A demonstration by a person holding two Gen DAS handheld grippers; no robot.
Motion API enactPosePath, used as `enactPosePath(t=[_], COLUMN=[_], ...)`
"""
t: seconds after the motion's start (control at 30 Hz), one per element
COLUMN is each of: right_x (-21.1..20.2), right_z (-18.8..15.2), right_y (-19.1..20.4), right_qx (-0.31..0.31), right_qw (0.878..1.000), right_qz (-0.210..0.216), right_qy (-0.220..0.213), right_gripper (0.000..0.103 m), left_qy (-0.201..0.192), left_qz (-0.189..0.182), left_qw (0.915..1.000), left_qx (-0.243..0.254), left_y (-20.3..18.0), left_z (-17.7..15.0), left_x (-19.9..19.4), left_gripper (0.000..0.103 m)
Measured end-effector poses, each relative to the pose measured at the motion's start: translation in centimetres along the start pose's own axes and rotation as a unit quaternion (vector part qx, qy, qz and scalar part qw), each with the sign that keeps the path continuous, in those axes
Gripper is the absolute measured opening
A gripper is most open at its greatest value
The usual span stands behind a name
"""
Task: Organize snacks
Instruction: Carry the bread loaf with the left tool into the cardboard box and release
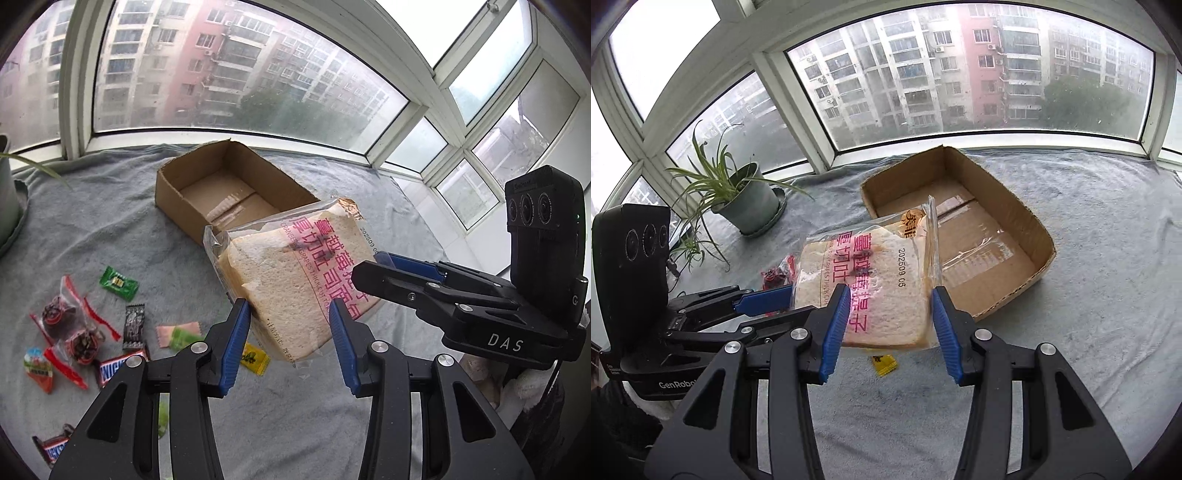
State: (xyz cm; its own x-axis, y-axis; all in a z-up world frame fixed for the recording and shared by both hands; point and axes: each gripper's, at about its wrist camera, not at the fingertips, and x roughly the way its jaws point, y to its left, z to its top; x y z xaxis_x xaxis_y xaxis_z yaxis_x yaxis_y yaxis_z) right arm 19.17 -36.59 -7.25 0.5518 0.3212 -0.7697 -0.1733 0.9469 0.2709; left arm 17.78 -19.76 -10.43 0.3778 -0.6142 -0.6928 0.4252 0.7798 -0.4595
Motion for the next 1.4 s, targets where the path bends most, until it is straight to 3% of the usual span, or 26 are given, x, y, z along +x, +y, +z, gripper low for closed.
enactPosePath(t=[0.53, 0.93, 1.1, 1.4], right_x=[3.8, 6.9, 6.4, 4.0], right_z=[3.4, 4.3, 4.2, 3.5], right_y=[-7.5, -8.9, -8.9, -6.2], right_qx=[0.027, 0.018, 0.022, 0.004], right_qw=[0.999, 0.997, 0.997, 0.998], right_qz=[-0.041, -0.068, -0.069, -0.066], right_qy=[0.007, 0.020, 0.014, -0.003], right_gripper=[0.048, 0.048, 0.048, 0.048], left_qy=[0.016, 0.040, 0.044, 0.025], left_qz=[0.014, 0.031, 0.037, 0.050], left_qw=[0.9992, 0.9982, 0.9979, 0.9975], left_qx=[0.034, 0.033, 0.029, 0.042], left_y=[-2.3, -1.4, -1.1, -0.9], left_z=[4.3, 5.9, 6.0, 5.9], left_x=[7.1, 10.5, 10.6, 7.4], left_gripper=[0.042, 0.042, 0.041, 0.041])
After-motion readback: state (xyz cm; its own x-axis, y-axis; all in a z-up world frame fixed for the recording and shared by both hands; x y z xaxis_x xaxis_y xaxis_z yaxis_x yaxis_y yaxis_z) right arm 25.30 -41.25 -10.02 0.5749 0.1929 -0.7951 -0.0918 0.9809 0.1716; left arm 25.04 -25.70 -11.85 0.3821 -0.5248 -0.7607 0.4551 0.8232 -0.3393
